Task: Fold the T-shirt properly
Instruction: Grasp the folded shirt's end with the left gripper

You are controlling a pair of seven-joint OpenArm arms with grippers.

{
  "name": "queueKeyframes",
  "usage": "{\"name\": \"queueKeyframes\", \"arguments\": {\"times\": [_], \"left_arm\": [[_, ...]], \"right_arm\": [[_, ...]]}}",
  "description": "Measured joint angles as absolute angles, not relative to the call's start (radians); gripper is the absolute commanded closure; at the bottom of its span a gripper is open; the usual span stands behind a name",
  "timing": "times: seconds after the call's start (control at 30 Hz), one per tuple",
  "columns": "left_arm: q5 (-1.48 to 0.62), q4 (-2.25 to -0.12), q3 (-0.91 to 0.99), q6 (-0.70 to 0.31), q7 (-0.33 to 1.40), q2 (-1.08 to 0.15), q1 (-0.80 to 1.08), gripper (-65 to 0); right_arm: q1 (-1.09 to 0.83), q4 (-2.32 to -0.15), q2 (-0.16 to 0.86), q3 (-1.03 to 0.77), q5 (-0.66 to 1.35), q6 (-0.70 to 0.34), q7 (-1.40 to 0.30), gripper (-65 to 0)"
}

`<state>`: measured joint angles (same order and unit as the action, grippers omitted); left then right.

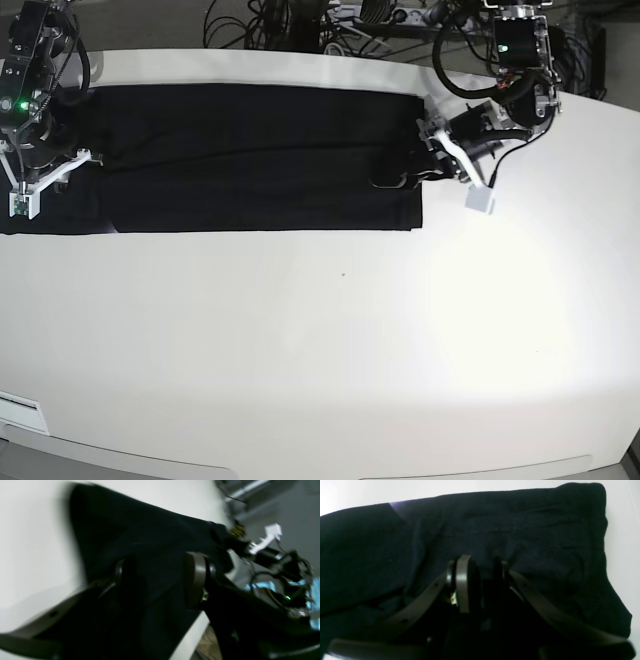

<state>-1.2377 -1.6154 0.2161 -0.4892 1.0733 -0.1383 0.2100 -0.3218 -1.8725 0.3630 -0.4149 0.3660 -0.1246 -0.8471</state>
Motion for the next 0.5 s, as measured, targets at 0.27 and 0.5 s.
{"name": "queueKeyframes", "arguments": {"times": [0.27, 0.5], "left_arm": [[-1.221, -1.629, 0.181, -0.512, 1.103, -0.128, 0.188, -31.6], [-1.113, -1.773, 0.299, -0.459, 1.086, -0.125, 0.181, -31.7]], "right_arm": [[-0.322, -1.872, 0.363, -0.415, 0.366, -0.143, -0.847, -18.2], [-0.322, -1.872, 0.363, -0.415, 0.366, -0.155, -0.877, -18.2]]}}
